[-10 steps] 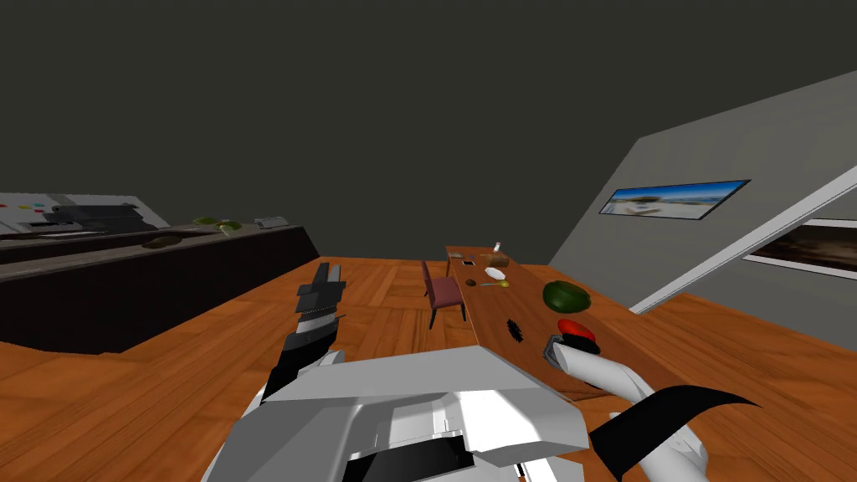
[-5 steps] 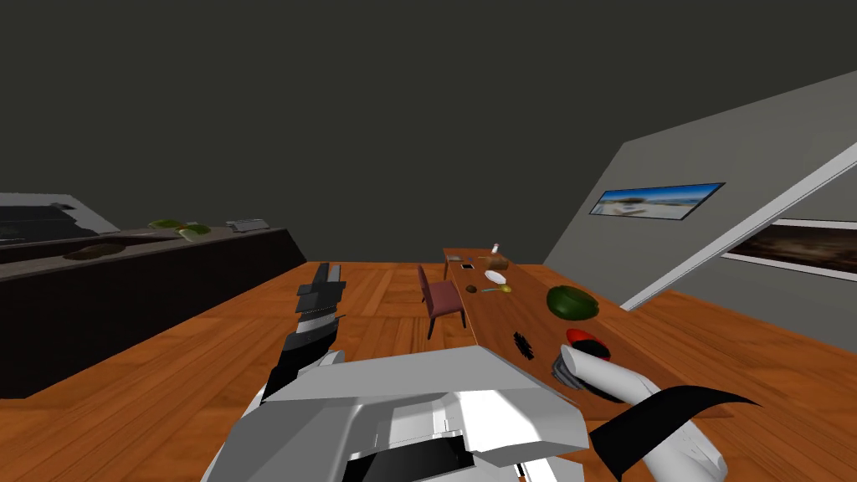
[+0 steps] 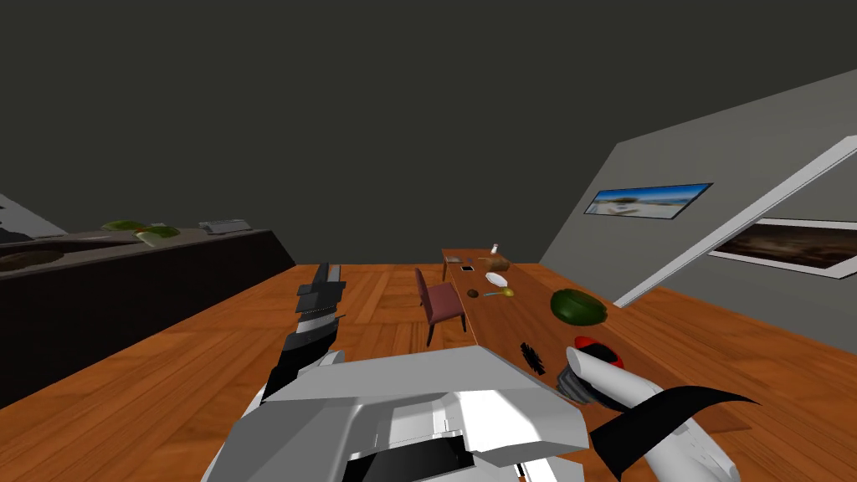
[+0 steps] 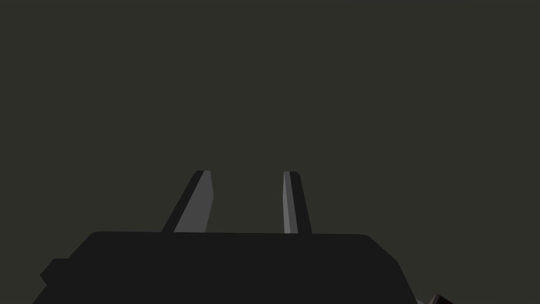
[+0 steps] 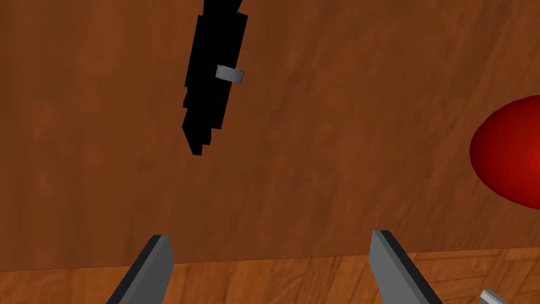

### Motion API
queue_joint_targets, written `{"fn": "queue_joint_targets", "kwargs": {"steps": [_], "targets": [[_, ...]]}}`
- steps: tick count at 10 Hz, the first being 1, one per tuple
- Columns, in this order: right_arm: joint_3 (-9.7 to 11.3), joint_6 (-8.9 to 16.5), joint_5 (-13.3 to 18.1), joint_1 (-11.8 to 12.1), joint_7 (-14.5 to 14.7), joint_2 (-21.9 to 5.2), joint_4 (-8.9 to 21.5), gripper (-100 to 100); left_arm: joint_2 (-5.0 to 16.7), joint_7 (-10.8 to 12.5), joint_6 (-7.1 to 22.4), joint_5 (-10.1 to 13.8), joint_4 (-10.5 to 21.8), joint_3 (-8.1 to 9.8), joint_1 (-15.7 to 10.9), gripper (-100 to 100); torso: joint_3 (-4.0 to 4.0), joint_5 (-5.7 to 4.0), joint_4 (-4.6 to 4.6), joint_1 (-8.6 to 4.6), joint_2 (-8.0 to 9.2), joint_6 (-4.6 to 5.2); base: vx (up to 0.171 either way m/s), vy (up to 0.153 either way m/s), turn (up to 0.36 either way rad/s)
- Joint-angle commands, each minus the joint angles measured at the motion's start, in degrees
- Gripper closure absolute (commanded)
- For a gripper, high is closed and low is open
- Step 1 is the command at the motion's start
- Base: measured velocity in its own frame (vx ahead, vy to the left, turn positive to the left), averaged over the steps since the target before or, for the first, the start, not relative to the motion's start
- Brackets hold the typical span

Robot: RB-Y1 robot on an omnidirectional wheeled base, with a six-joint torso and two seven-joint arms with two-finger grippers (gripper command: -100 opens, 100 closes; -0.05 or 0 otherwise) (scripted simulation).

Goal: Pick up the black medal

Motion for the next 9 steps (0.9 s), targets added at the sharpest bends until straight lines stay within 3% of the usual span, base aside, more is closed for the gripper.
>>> {"fn": "queue_joint_targets", "kwargs": {"steps": [1, 4, 9], "targets": [[-1.26, 2.86, -1.40, -0.37, -0.65, -0.24, 1.63, -100, 0.00, 0.00, 0.00, 0.00, 0.00, 0.00, 0.00, 0, 0.00, 0.00, 0.00, 0.00, 0.00, 0.00, 0.183, -0.014, -0.111], [-2.19, 6.05, -2.44, -0.78, -1.18, -0.39, 3.16, -100, 0.00, 0.00, 0.00, 0.00, 0.00, 0.00, 0.01, 0, -0.09, 0.00, -0.03, 0.01, -0.18, 0.01, 0.154, -0.001, -0.067], [-4.99, 13.57, -5.63, -2.03, -2.74, -0.86, 7.85, -100, 0.00, 0.00, 0.00, 0.00, 0.00, 0.00, 0.00, 0, -0.06, 0.00, -0.02, 0.00, -0.10, 0.01, 0.140, -0.003, -0.084]]}}
